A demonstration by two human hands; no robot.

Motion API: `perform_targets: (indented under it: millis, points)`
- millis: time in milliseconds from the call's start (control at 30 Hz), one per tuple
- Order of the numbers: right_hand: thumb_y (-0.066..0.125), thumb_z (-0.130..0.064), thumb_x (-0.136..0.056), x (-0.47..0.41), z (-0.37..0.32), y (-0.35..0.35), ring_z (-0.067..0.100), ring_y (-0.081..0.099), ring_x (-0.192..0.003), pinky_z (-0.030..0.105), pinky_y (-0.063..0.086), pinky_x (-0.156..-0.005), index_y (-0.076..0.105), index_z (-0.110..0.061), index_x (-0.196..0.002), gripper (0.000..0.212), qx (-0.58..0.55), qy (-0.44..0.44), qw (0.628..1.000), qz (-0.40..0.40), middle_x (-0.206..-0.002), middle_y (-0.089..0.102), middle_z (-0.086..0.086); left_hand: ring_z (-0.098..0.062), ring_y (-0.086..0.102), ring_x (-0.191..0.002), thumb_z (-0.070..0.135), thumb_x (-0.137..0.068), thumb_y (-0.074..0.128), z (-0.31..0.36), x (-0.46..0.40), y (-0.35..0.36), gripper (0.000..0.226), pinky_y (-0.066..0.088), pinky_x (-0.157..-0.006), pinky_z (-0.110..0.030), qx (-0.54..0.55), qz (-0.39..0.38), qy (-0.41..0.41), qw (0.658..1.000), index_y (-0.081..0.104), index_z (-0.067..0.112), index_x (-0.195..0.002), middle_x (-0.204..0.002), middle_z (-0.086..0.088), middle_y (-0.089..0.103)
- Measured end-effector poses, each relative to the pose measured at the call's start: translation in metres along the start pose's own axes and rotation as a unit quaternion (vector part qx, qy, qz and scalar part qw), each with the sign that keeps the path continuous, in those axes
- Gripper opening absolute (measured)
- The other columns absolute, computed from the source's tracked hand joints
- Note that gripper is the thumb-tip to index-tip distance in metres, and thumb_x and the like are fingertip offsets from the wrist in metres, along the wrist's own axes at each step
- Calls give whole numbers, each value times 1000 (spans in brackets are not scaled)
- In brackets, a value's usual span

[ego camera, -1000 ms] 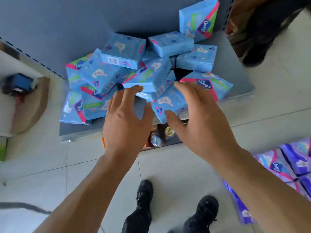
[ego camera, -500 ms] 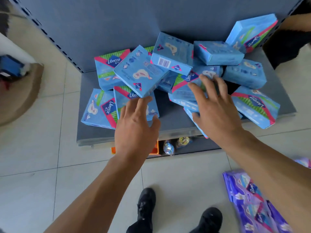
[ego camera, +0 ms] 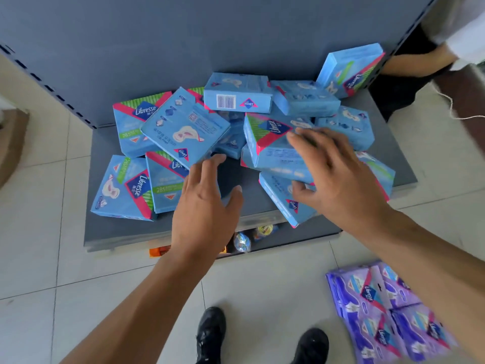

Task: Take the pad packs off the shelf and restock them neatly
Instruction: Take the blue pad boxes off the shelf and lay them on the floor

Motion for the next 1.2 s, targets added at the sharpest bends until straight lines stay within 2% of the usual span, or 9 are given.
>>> perform_targets:
  millis: [133,300,467,567,733,800,900,1000,1200]
  points:
    - [65,-22,-75,19,18,-27,26,52,-118,29,43,-100,39,-8,-138,69,-190,158,966,70,-132,51,7,-1,46,-116,33,-90,63,17,-7,10,55,46,-89,-27,114,1,-30,993,37,27,-139,-136,13,42]
    - [63,-23,-71,53,43,-39,21,63,-110,40,52,-89,42,-16,-140,72,-532,403,720,191,-124,64,4,0,49,-125,49,-90,60,54,-8,25,55,45,-89,-13,346,-71,-61,934,40,29,-137,-135,16,51]
    - [59,-22,-61,89,41,-34,11,67,-97,25,54,-79,55,-30,-126,66,-691,417,580,111,-108,70,-6,-1,66,-101,44,-89,54,106,15,55,35,52,-80,-16,450,-245,-90,854,55,28,-121,-107,16,71]
    - [78,-40,-50,111,40,-35,10,65,-105,23,53,-82,54,-31,-126,80,-707,403,578,65,-116,69,-7,-10,69,-100,42,-88,60,116,31,74,36,55,-78,-24,469,-273,-127,830,52,31,-121,-109,10,72]
    - [69,-67,-67,149,65,-48,19,62,-116,40,46,-97,53,-25,-128,75,-641,477,601,5,-123,67,0,-10,70,-97,52,-83,60,140,43,93,50,57,-75,-25,435,-251,-139,854,45,29,-125,-107,11,72]
    - [64,-57,-73,162,81,-55,13,66,-107,36,47,-93,56,-29,-121,56,-618,506,602,-4,-114,70,-5,-5,71,-87,55,-79,58,156,42,101,54,56,-70,-23,375,-240,-124,887,45,25,-122,-95,14,73]
    - [44,-22,-96,183,104,-66,-3,67,-81,12,46,-70,58,-26,-114,24,-604,531,594,6,-90,73,-13,-5,72,-81,63,-73,54,189,45,121,54,57,-70,-27,318,-232,-97,914,46,27,-113,-88,12,73]
    - [27,-7,-101,204,116,-75,-7,64,-65,7,43,-53,54,-20,-117,34,-610,547,574,14,-73,70,-18,-1,69,-88,53,-88,55,216,58,143,47,55,-70,-21,358,-264,-105,889,44,25,-125,-101,10,70]
    - [36,-21,-99,290,165,-117,3,69,-77,18,51,-62,56,-22,-123,32,-592,617,512,86,-88,73,-11,-22,70,-100,21,-90,55,288,101,214,39,58,-79,-36,373,-423,-111,818,47,25,-128,-113,-3,70]
Point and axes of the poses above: each hand's wrist, its own x-axis away from the middle knuckle, its own y-axis out of the palm, z = x × y, the point moved 4 cm from there along -x, towards the middle knuckle
